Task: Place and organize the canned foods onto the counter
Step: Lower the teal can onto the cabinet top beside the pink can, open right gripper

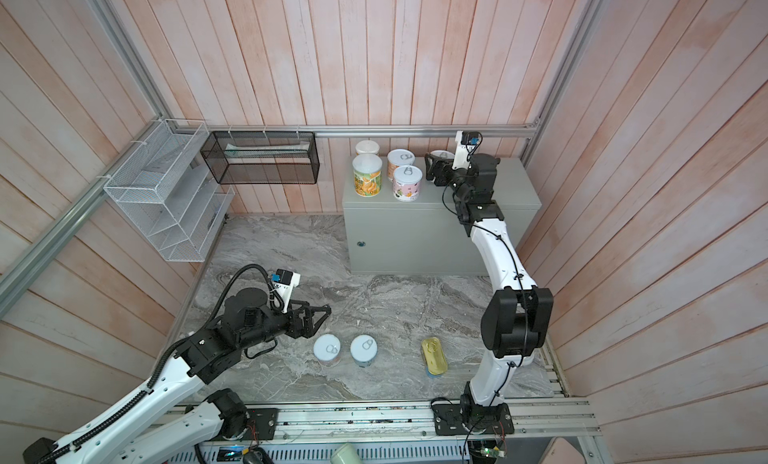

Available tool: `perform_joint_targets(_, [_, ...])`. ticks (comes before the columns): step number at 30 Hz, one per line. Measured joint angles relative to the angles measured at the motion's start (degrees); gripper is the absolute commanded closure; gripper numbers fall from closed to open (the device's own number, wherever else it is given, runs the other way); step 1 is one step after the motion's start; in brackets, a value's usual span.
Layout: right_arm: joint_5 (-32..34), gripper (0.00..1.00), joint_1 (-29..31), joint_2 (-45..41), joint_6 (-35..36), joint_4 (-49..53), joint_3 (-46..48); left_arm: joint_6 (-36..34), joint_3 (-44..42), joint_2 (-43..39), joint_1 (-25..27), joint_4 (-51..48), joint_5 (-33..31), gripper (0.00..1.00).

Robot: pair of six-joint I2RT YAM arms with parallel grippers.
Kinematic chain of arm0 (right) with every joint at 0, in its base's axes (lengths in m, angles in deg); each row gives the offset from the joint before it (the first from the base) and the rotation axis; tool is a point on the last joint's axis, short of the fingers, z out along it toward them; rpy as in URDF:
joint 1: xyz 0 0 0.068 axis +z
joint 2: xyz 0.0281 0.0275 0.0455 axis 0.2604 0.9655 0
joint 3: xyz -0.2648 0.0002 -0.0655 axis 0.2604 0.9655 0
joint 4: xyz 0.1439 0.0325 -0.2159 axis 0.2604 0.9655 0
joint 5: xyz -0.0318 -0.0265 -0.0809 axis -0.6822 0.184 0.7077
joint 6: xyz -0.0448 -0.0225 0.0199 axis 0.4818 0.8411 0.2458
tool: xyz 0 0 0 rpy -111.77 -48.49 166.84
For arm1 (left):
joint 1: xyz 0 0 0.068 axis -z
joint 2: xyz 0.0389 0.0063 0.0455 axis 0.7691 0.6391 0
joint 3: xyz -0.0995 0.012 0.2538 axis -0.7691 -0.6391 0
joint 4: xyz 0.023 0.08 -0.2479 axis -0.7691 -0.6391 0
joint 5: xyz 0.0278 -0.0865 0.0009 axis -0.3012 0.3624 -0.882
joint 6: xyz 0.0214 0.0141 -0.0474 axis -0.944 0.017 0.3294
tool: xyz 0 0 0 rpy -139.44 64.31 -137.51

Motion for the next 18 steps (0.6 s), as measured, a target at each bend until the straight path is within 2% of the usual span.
perform_joint_targets(2, [-0.52, 0.05, 0.00, 0.00, -0.04, -0.07, -0.96, 0.09, -0.02, 0.50, 0.00, 0.11, 0.00, 0.00])
perform_joint_targets(10, [-0.20, 0.04, 0.00, -0.52, -0.13, 0.37, -1.29, 0.44, -0.02, 1.51, 0.00, 0.11, 0.00, 0.00])
perform_joint_targets(18, [6.95, 0.03, 0.00, -7.89, -0.11, 4.02, 1.84, 0.35, -0.02, 1.60, 0.00, -2.32, -1.88, 0.00])
